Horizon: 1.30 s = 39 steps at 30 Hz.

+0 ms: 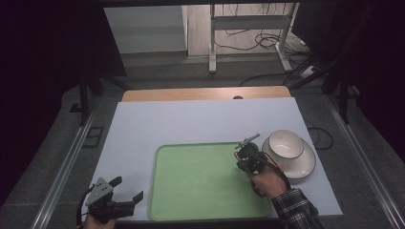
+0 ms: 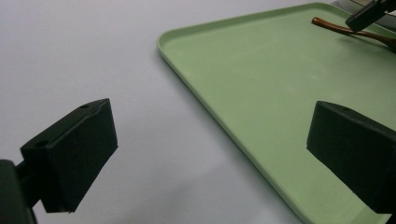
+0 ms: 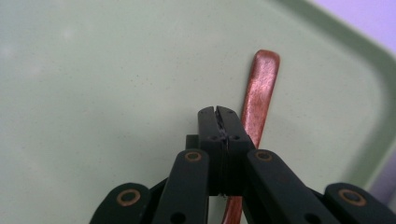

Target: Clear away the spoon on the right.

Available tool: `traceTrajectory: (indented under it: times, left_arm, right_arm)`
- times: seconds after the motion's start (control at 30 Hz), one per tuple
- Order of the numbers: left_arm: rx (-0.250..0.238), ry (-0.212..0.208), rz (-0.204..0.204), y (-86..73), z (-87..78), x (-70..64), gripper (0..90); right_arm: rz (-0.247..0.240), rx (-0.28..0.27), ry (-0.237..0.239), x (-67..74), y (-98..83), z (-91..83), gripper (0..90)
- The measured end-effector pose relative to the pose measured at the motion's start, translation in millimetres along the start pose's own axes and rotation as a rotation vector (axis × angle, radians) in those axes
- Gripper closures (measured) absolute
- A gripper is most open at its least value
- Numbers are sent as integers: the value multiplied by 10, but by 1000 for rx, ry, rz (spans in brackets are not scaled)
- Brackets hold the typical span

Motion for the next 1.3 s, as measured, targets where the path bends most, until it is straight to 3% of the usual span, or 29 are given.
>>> traceTrajectory:
  times: [0.27, 0.93, 1.3]
  left_arm:
    - [-1, 0, 1, 2, 0, 0, 12]
    - [1, 0, 1, 0, 5, 2, 12]
    - [3, 1, 2, 0, 5, 0, 12]
  right_arm:
    - [17, 6, -21, -51, -24, 112, 898]
    - [73, -15, -79, -306, -30, 68, 898]
    - [91, -19, -80, -368, -28, 60, 897]
Point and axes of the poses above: each handheld gripper's, and its own axes: z roughly forward along the jaws, y roughly out of its top, x roughly to its left, the point moved 5 cm from there along z, roughly forward along the jaws, and after that the axes turned 15 degrees about z, right-handed, at the moved point
